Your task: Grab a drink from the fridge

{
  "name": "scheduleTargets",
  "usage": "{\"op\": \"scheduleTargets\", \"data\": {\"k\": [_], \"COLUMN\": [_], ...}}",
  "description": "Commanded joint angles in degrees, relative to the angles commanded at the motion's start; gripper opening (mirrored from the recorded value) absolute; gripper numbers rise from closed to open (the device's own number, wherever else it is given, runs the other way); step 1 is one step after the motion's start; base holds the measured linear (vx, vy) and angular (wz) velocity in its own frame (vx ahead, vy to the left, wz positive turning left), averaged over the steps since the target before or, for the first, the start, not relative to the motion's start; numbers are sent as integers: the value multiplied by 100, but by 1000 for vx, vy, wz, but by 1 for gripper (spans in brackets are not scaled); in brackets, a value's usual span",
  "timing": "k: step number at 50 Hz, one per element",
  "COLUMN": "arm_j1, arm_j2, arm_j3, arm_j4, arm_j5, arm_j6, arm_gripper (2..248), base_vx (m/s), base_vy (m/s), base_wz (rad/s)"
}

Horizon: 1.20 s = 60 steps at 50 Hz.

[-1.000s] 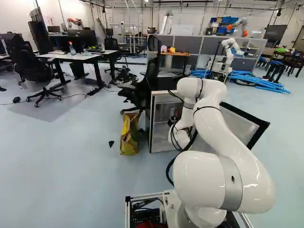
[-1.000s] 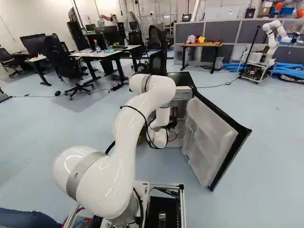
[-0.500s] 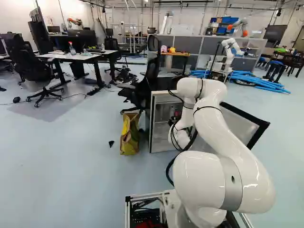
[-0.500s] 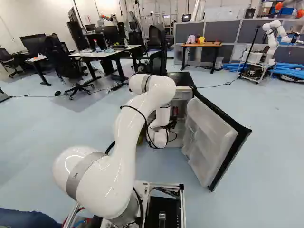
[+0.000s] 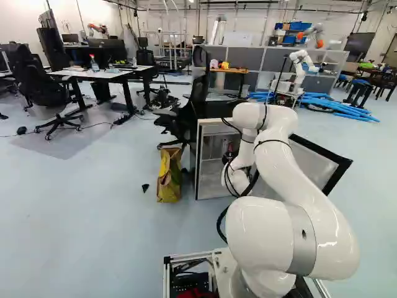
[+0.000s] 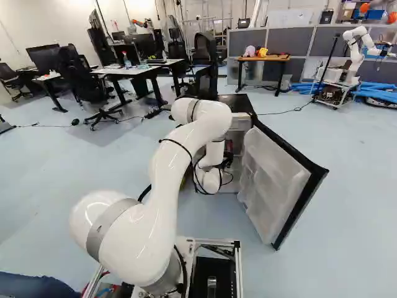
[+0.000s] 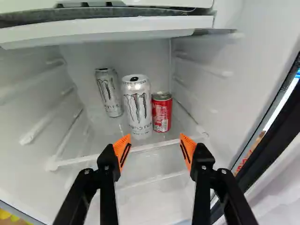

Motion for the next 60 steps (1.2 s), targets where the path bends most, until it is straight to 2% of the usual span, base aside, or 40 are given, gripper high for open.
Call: {"op": "scheduleTargets", "data": {"k": [18,60], "arm_j1": [-100,-275], "arm_j2": [-86,-313], "arm_j3": [-174,-626], "arm_j4": [-25,-319], "arm_j5": [0,0], "arm_j6": [0,0], "arm_gripper": [160,160], "base_vx": [0,0], "base_vy": [0,0], "base_wz": [0,0]}}
